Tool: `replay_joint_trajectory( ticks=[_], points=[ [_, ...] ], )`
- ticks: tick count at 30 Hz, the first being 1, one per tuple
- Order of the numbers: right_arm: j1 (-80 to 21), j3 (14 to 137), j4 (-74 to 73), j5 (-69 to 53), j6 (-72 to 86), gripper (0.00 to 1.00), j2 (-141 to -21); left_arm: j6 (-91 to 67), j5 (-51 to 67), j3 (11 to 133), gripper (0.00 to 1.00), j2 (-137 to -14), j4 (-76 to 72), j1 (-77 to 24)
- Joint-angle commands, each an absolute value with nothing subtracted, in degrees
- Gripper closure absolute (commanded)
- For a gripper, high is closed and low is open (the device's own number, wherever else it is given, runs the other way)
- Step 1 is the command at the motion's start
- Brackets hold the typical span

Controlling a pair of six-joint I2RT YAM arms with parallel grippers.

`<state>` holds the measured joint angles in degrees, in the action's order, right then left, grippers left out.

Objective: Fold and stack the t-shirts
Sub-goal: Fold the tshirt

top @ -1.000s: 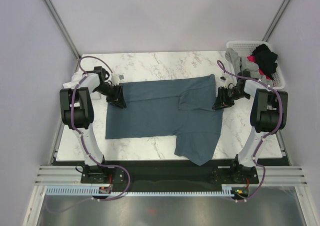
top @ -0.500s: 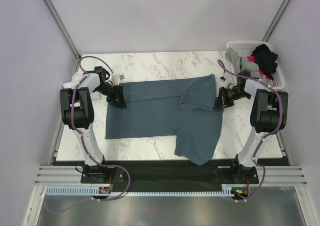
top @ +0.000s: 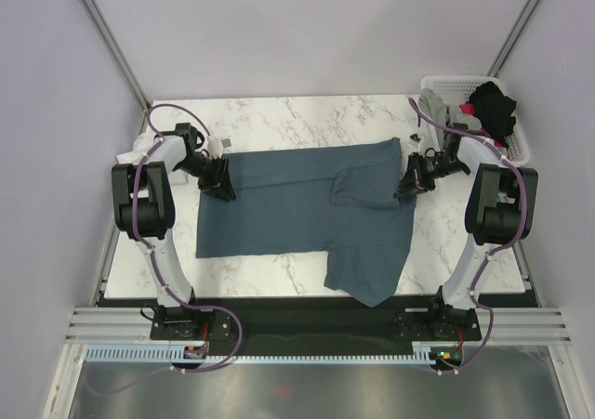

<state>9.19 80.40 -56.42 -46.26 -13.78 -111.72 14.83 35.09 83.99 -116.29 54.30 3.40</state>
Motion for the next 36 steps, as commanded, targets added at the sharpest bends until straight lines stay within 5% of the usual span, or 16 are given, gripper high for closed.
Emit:
replay_joint_trajectory(
  ticks=[1,3,5,11,36],
  points=[
    [9.4,80.8,-57.0,-47.6,-15.1,0.99,-112.6,13.7,36.5,83.8,0.64,-113.2,54.1,3.3],
    [9.4,80.4,-56.3,-46.4,-14.9,0.97,-112.9,13.7,36.5,83.9,0.64,-113.3,54.1,3.3],
    [9.4,80.2,-56.2,-45.2,-15.0,0.76,-112.8,13.7,36.5,84.0,0.64,-113.3,54.1,3.3],
    [9.4,80.9,-51.0,-38.4,-15.9,0.61,-105.8,13.7,36.5,85.1,0.64,-112.6,54.1,3.3],
    [3.7,107.8,-40.1,-34.8,-6.2,0.59,-132.1,14.8,21.8,106.4,0.65,-130.9,54.4,3.6]
  ],
)
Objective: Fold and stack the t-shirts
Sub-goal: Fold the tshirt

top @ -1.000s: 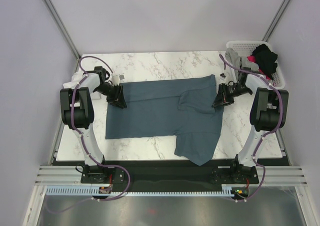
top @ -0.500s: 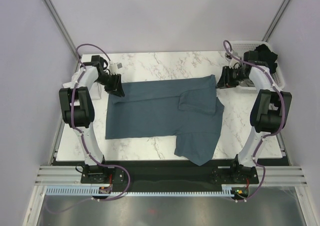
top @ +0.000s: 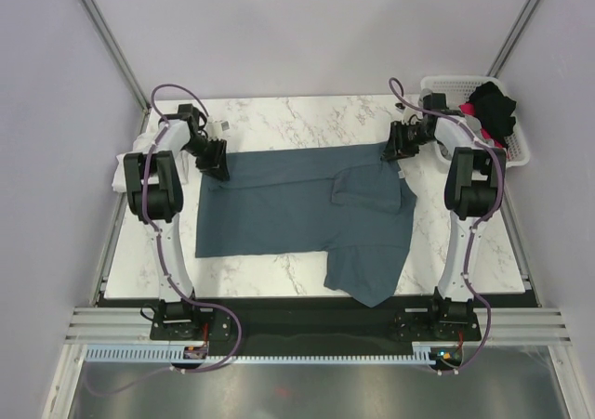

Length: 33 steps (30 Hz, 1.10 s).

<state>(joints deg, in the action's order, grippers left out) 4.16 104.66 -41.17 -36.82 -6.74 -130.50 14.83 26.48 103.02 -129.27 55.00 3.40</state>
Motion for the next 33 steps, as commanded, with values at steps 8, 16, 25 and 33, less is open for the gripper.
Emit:
replay_joint_trajectory(
  ticks=[8,16,25,33],
  points=[
    [3.6,111.6,-39.6,-21.8,-6.9,0.59,-137.2,15.6,17.8,113.7,0.65,-137.3,54.4,3.3],
    [3.4,120.7,-38.1,-15.9,-6.6,0.6,-143.1,16.0,16.8,118.7,0.65,-140.8,54.5,1.7],
    [2.5,124.5,-37.4,-15.0,-7.2,0.6,-146.4,16.9,12.0,125.9,0.65,-145.1,53.0,0.7],
    [2.5,121.9,-37.9,-17.9,-7.6,0.6,-139.4,16.0,13.3,122.6,0.66,-135.5,53.8,-2.2]
  ],
)
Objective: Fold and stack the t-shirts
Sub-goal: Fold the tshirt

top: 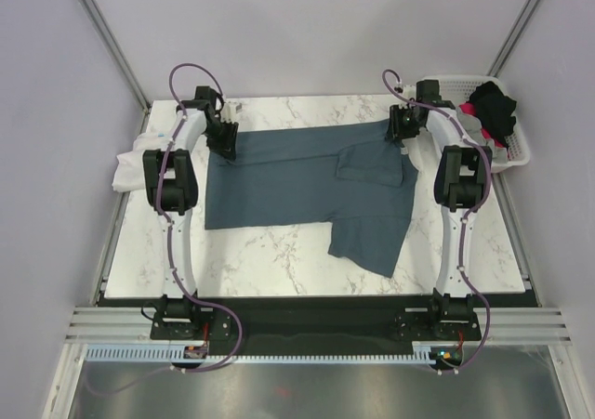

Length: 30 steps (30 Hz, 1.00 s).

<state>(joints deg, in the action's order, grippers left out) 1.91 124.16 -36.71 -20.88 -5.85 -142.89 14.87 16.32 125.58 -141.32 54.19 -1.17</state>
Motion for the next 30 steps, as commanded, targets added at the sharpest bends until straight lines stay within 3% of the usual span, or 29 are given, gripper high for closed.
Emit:
replay_joint_trajectory(
  ticks=[1,9,12,14,16,17,18,20,21,23,24,25,30],
  points=[
    [2.5,119.5,-37.4,-18.8,-8.0,0.59,-137.1,15.7,14.1,120.4,0.66,-132.4,53.9,-2.7],
    [2.0,102.8,-35.0,-29.9,-20.5,0.55,-111.5,16.6,17.4,94.1,0.64,-95.5,55.4,-11.9],
    [0.7,96.3,-35.1,-28.9,-24.2,0.51,-102.3,17.0,19.3,86.6,0.62,-88.6,56.1,-12.4],
    [-1.2,89.5,-35.9,-28.7,-28.0,0.5,-95.3,18.2,24.8,83.9,0.53,-82.1,56.9,-12.2],
    [-2.8,81.9,-36.1,-26.6,-32.4,0.49,-90.3,17.3,26.1,81.3,0.3,-76.2,57.0,-12.3],
    [-4.7,79.5,-36.2,-25.1,-33.4,0.49,-85.0,17.3,27.4,81.0,0.27,-74.8,57.6,-12.3],
    [-5.5,77.4,-36.0,-23.9,-33.7,0.41,-82.2,17.5,27.9,82.1,0.13,-73.4,60.2,-12.3],
    [-6.8,71.4,-35.9,-23.3,-33.8,0.31,-74.0,19.1,30.2,83.1,0.04,-68.3,61.7,-12.3],
    [-6.9,67.3,-35.8,-23.6,-33.7,0.2,-71.2,19.2,29.8,81.7,0.04,-66.0,61.2,-12.4],
    [-7.0,62.9,-34.5,-24.3,-31.7,0.09,-63.5,19.2,29.8,77.0,0.04,-57.6,61.2,-12.4],
    [-8.2,57.6,-39.8,-26.5,-32.4,0.06,-58.1,20.0,27.4,63.4,0.0,-50.8,43.9,-12.4],
    [-9.0,57.6,-39.9,-27.5,-34.1,0.06,-56.9,15.3,22.6,63.3,0.0,-50.7,43.7,-12.4],
    [-12.4,49.1,-53.2,-25.2,-49.9,0.08,-51.4,16.6,25.3,51.8,0.0,-47.8,44.1,-12.2]
  ],
)
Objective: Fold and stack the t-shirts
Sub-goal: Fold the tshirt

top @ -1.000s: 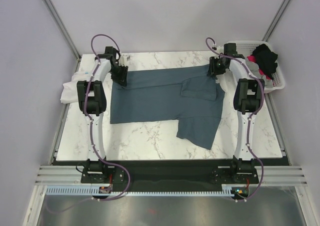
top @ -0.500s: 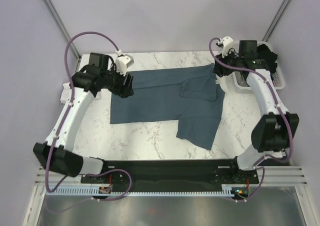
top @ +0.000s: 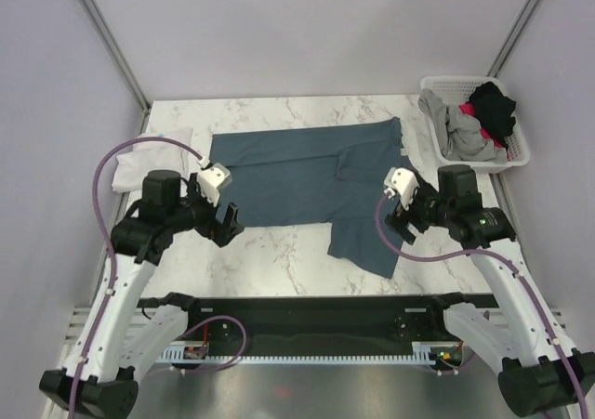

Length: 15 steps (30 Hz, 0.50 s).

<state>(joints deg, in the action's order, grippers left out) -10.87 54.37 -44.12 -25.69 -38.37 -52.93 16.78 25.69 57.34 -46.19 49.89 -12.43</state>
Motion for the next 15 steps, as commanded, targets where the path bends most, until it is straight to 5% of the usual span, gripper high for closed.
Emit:
replay_joint_trajectory(
  ticks=[1,15],
  points=[
    [-13.2,47.3,-53.6,-24.2,-51.7,0.1,-50.2,18.9,24.0,50.2,0.0,-47.6,42.8,-12.3],
    [-15.0,25.9,-49.7,-23.3,-81.2,0.18,-36.6,25.0,11.7,39.1,0.0,-49.4,32.2,-11.1]
  ],
)
